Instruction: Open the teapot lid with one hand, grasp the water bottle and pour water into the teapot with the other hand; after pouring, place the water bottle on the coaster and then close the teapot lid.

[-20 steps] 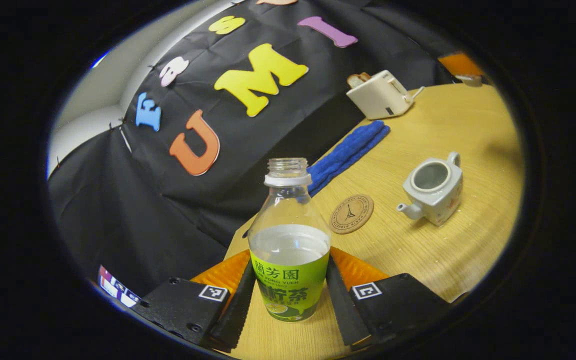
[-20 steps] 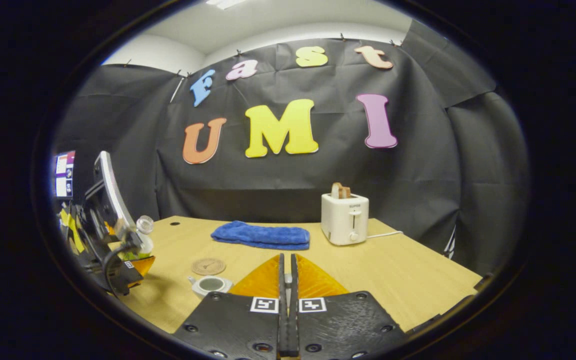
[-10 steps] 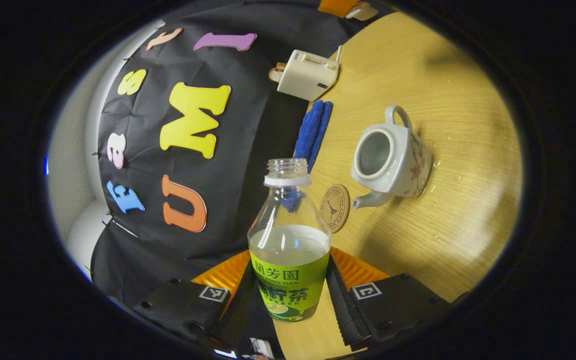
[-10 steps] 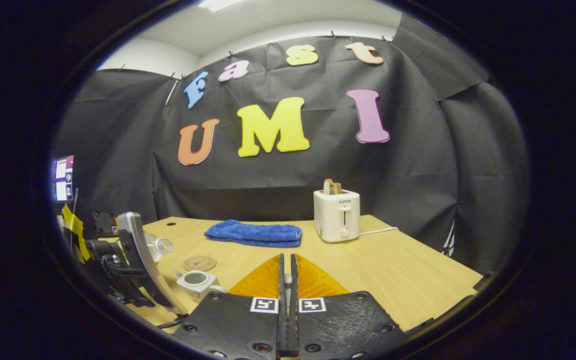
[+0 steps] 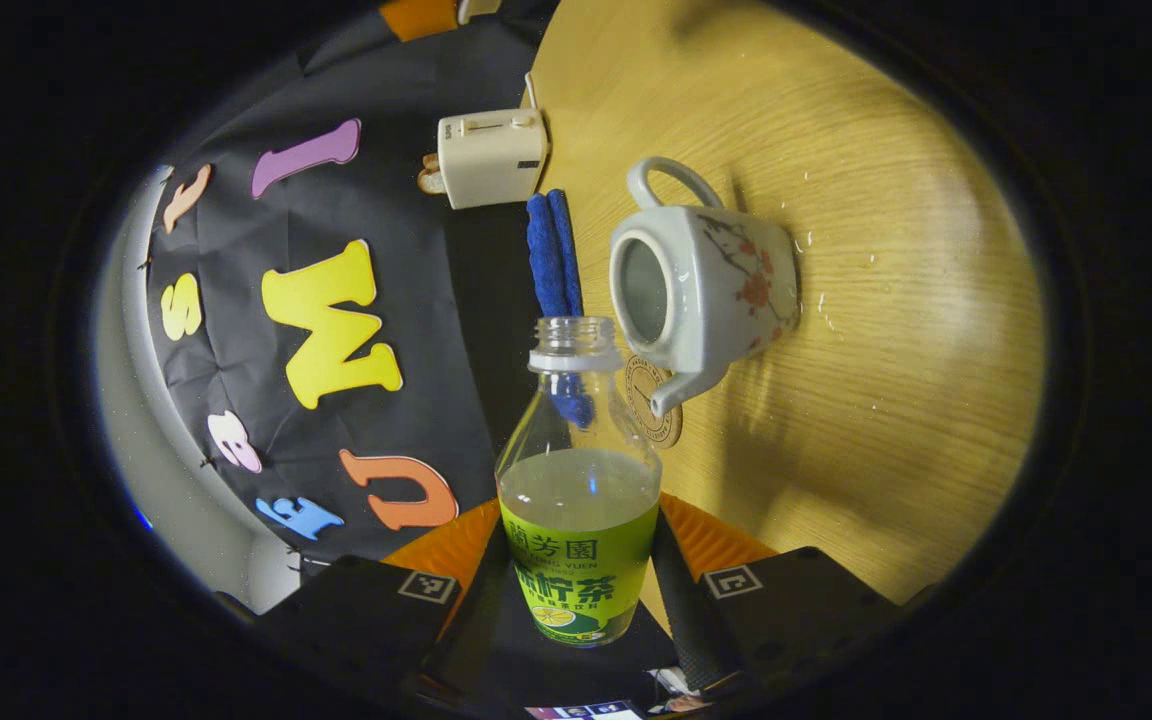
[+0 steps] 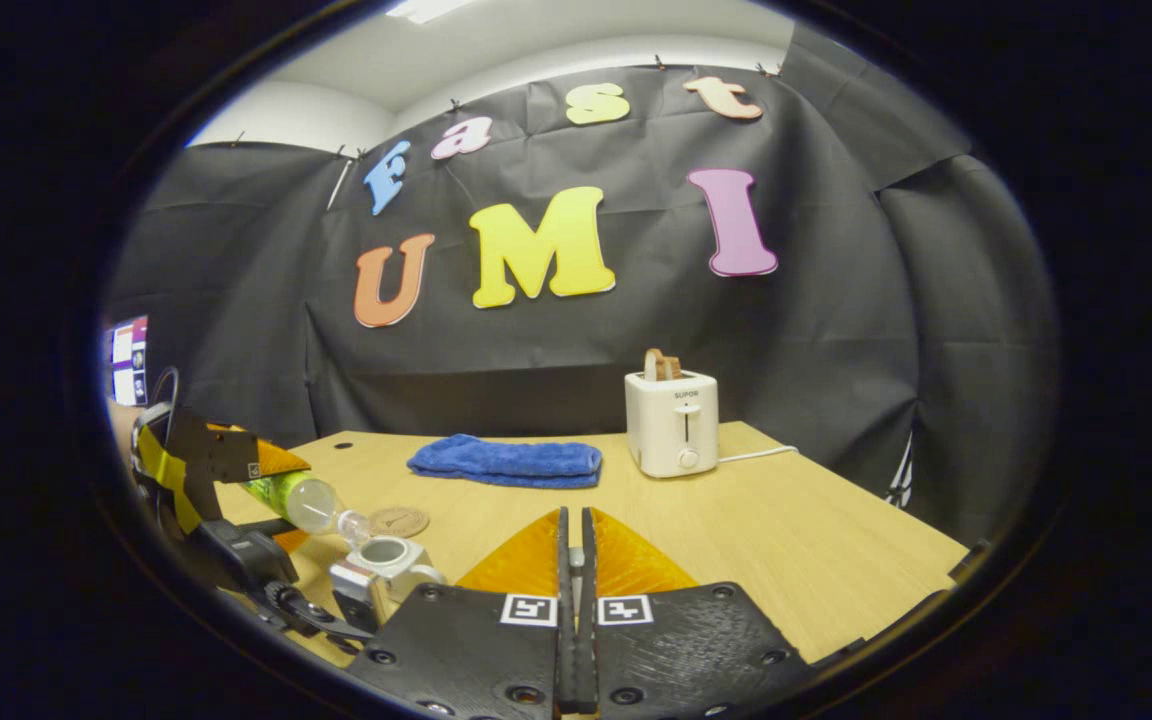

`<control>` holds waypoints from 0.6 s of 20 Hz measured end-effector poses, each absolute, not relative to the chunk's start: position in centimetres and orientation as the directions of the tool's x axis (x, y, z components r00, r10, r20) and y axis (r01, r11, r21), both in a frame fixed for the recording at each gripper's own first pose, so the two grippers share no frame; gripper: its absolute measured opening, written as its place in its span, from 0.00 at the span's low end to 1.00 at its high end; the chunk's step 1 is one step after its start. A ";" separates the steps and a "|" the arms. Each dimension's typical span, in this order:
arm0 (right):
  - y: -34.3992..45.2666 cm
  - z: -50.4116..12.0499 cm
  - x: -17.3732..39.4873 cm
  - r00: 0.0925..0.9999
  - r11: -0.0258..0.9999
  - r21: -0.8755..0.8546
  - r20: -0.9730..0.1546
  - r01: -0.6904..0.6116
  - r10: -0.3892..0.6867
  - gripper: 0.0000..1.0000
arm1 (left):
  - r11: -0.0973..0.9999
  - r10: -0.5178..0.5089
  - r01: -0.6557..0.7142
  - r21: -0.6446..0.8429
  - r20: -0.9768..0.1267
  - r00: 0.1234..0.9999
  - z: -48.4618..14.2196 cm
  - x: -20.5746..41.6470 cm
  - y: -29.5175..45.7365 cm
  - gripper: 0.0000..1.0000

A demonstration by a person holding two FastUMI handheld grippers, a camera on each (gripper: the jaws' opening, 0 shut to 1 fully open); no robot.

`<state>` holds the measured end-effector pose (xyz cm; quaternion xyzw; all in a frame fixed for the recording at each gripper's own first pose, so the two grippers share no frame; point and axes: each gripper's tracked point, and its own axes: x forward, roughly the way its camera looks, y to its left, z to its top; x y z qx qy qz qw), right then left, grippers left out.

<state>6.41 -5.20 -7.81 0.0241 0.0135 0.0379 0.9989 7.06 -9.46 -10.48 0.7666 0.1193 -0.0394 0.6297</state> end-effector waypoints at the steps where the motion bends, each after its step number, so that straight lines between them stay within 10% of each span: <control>1: -5.4 -7.7 6.4 0.997 0.996 0.047 -0.024 -0.069 0.071 0.00 | -0.202 0.131 0.236 0.950 -0.213 0.968 -10.3 7.1 -9.5 0.74; 12: -5.5 -7.6 6.3 0.997 0.996 0.058 -0.027 -0.074 0.075 0.00 | -0.434 0.154 0.201 0.878 -0.148 0.977 -7.7 7.3 -10.2 0.75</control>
